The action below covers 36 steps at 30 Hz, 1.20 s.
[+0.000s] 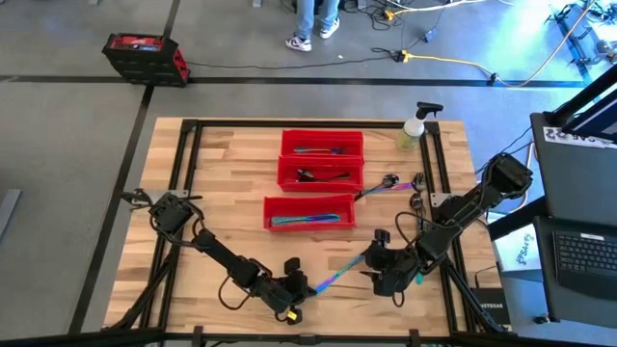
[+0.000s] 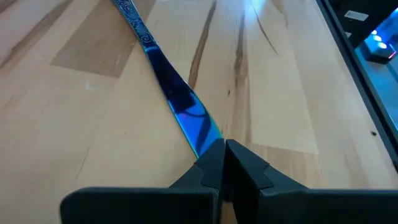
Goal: Sort silverware
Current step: Put the purple table knife into the bottom red bin
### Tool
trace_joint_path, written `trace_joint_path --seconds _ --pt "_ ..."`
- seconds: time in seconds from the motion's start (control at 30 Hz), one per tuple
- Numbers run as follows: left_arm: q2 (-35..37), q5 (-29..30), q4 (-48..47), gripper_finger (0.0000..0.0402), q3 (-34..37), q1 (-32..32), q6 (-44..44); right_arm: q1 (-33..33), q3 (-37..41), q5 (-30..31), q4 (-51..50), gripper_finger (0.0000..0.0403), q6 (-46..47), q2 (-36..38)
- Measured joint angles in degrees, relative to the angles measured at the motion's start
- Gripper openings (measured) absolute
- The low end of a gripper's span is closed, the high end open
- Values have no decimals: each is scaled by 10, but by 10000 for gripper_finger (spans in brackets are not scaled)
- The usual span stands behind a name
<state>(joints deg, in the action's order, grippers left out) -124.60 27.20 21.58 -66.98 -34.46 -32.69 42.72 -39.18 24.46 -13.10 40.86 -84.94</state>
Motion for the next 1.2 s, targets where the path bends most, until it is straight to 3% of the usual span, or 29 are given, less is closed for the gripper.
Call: trace_joint_path --seconds 0.37,0.7,1.07,1.2 --pt "2 14 -31 0 -1 1 12 0 0 -16 0 214 -17 0" --pt "7 114 -67 0 1 1 38 0 0 -25 -4 214 -17 0" --pt "8 150 -117 0 1 -27 -3 0 0 33 -15 214 -39 0" --pt "9 151 -138 0 1 -45 -47 0 0 58 16 214 -93 -1"
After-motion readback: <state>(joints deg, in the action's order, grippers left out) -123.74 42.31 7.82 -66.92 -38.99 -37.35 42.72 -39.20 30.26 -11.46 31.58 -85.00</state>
